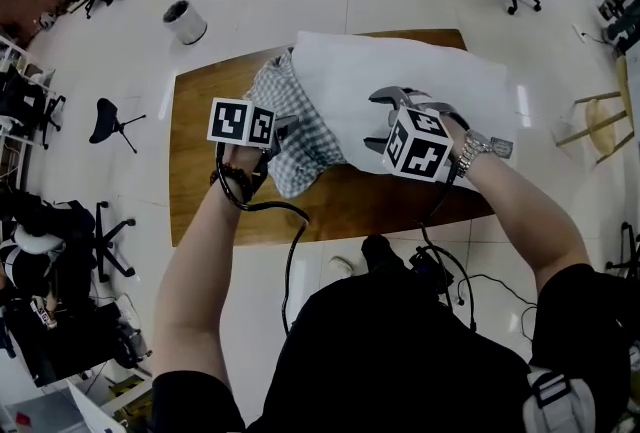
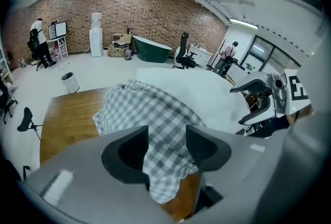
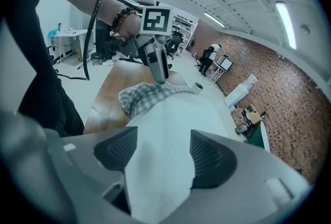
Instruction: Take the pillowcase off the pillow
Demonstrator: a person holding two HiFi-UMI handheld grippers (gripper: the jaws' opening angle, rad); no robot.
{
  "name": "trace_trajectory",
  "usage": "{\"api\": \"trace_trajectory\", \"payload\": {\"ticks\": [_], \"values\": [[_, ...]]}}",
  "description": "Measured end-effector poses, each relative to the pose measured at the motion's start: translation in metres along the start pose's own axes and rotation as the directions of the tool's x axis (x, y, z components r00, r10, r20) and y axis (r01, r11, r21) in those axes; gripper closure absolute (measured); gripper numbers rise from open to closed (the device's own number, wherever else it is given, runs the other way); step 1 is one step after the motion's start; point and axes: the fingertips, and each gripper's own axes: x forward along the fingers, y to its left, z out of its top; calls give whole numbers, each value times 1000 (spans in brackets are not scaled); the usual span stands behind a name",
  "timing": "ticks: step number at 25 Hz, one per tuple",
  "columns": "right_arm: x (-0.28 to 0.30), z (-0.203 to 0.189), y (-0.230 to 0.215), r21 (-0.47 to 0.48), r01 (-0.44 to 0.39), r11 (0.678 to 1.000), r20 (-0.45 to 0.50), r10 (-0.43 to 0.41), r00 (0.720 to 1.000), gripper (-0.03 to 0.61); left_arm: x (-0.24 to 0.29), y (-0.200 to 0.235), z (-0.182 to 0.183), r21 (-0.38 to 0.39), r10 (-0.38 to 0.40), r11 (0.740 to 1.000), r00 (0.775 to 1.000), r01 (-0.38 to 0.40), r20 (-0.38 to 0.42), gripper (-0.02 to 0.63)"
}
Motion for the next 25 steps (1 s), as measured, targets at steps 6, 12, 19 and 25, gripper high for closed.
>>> {"api": "trace_trajectory", "payload": {"ticks": [6, 12, 19, 25], "values": [[15, -5, 18, -32, 59, 998, -35, -61, 998, 244, 9, -15, -42, -23, -14, 1000, 1000, 14, -6, 345], [30, -16, 25, -74, 119, 990, -77, -125, 989, 232, 25, -22, -76, -37, -16, 999, 999, 14, -37, 321], [51, -34, 35, -130, 158, 979, -151, -177, 972, 232, 38, -19, -105, -27, 6, 1000, 995, -9, -95, 319], [71, -49, 27, -183, 227, 957, -194, -261, 946, 360, 42, 6, -112, -22, 45, 999, 994, -47, -100, 522]]}}
